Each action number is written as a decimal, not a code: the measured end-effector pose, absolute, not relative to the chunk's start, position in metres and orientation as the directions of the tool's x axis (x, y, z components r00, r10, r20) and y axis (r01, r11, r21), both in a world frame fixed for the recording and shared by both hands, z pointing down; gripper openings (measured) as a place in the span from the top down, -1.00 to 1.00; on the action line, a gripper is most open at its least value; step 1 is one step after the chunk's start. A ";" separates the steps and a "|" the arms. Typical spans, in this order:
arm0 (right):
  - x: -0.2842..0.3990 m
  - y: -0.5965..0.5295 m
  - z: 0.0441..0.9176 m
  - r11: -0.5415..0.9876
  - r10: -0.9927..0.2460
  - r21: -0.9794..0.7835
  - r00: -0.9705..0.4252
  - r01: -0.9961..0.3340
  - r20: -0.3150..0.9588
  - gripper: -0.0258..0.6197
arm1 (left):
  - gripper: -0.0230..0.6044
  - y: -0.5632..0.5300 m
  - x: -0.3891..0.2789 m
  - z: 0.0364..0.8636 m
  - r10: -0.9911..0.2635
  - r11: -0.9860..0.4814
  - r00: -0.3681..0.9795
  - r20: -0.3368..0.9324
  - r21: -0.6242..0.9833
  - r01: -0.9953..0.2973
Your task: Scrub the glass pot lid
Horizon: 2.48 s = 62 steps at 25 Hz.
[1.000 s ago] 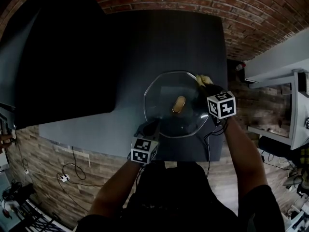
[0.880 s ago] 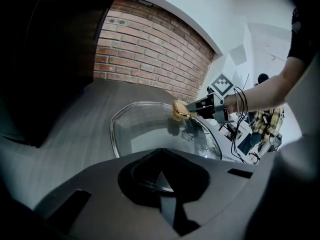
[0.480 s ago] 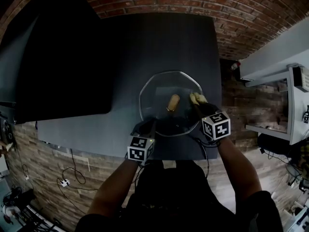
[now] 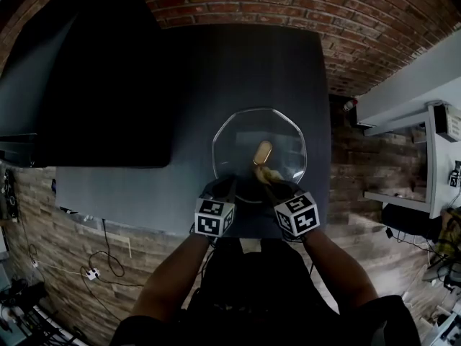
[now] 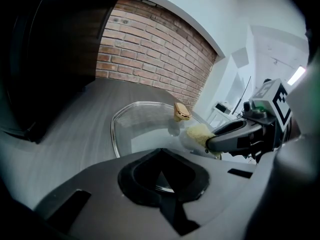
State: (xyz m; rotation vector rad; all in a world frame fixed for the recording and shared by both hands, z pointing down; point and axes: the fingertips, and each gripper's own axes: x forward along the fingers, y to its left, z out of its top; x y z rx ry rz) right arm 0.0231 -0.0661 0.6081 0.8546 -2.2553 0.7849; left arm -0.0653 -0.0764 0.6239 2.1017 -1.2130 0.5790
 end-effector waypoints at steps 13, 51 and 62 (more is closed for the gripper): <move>-0.067 -0.078 0.580 0.875 -0.230 -0.092 -0.576 -0.475 0.784 0.79 | 0.82 -0.076 -0.063 0.622 -0.602 -0.407 0.509 0.615 0.312 -0.858; 0.000 -0.235 0.610 0.636 0.011 -0.340 -0.432 -0.693 0.902 0.79 | 0.82 -0.075 -0.066 0.619 -0.597 -0.413 0.515 0.615 0.315 -0.855; 0.098 -0.224 0.619 0.404 -0.136 -0.361 -0.446 -0.841 0.885 0.79 | 0.82 -0.074 -0.066 0.620 -0.586 -0.417 0.507 0.632 0.301 -0.858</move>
